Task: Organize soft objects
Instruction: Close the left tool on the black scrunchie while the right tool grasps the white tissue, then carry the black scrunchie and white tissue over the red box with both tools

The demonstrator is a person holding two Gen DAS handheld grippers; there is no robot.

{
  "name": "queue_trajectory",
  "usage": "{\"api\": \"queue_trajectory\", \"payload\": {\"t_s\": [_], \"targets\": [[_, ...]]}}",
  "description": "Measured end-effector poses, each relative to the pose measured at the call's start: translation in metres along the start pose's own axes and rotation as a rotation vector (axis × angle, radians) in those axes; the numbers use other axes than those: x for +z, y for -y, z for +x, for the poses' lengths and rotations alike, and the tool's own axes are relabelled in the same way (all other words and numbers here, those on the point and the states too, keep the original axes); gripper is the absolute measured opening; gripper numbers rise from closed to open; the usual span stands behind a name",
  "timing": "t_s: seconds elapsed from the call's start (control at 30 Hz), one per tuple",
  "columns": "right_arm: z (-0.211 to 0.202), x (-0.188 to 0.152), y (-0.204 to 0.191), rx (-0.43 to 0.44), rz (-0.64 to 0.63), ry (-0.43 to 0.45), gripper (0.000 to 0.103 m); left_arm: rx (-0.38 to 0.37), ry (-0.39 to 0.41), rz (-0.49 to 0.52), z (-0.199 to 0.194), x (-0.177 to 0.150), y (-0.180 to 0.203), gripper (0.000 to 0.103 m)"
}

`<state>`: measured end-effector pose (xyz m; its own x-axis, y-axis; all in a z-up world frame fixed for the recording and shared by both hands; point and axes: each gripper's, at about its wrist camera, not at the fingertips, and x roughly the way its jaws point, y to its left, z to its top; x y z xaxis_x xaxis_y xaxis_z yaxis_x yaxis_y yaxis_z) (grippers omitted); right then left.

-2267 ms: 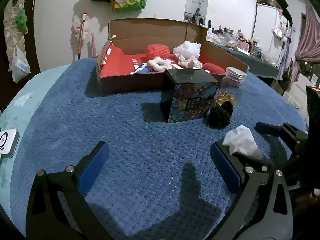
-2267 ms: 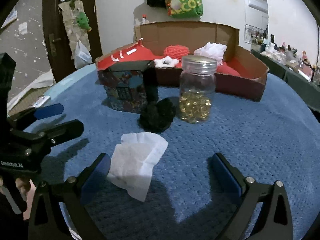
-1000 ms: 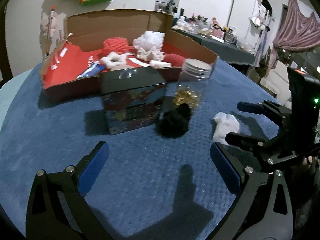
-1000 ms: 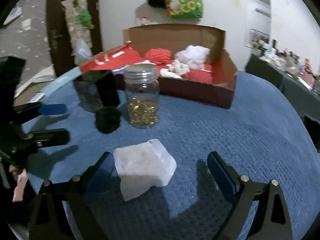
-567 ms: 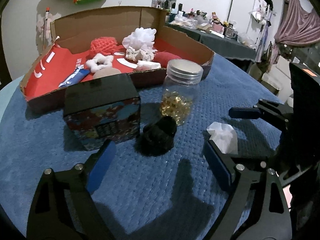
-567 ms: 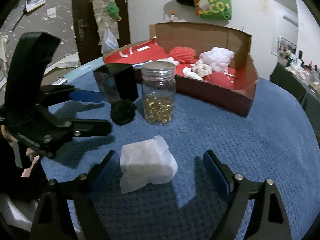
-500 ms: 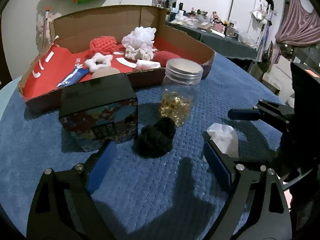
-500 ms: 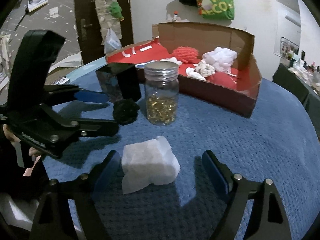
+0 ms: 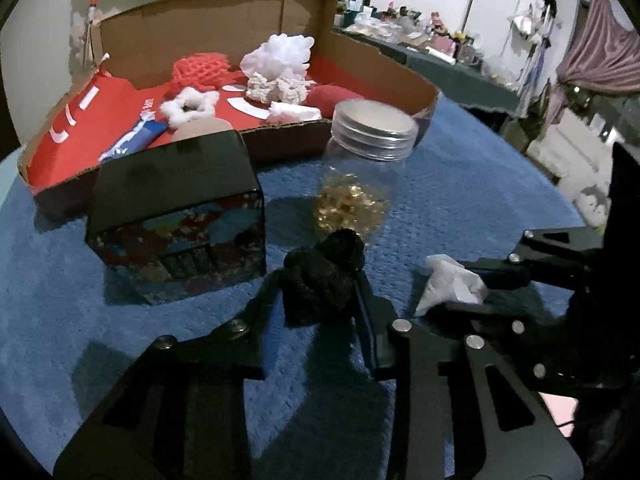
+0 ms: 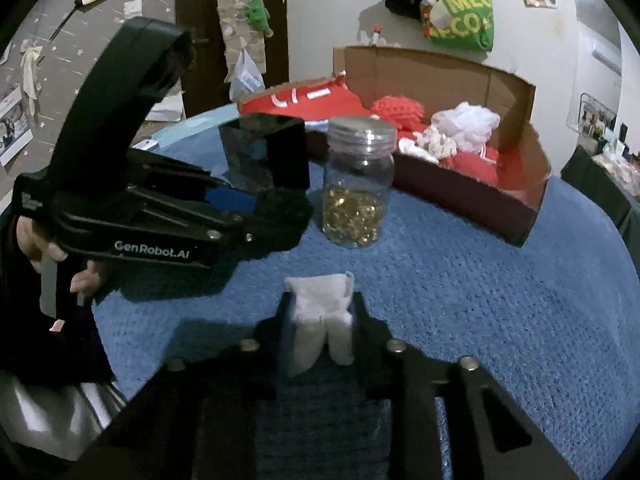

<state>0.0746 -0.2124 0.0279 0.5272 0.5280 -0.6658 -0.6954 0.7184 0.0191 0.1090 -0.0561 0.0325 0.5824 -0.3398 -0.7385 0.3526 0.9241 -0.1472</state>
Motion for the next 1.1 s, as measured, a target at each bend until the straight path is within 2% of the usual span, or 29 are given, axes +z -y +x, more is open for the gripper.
{"api": "queue_trajectory", "payload": {"t_s": [0.1, 0.4, 0.67, 0.87, 1.1], "targets": [[-0.006, 0.001, -0.003, -0.014, 0.017, 0.026, 0.020, 0.011, 0.023, 0.020, -0.010, -0.004, 0.001, 0.029], [-0.014, 0.010, -0.023, -0.060, 0.104, 0.099, 0.020, -0.025, 0.061, 0.064, -0.047, -0.024, -0.008, 0.029], [-0.007, 0.015, -0.044, -0.096, 0.119, 0.094, 0.020, -0.052, 0.065, 0.093, -0.056, -0.030, -0.015, 0.029], [-0.006, 0.017, -0.045, -0.101, 0.121, 0.085, 0.020, -0.061, 0.070, 0.096, -0.057, -0.031, -0.015, 0.029], [-0.005, 0.016, -0.040, -0.114, 0.130, 0.074, 0.020, -0.039, 0.063, 0.079, -0.058, -0.032, -0.023, 0.029]]}}
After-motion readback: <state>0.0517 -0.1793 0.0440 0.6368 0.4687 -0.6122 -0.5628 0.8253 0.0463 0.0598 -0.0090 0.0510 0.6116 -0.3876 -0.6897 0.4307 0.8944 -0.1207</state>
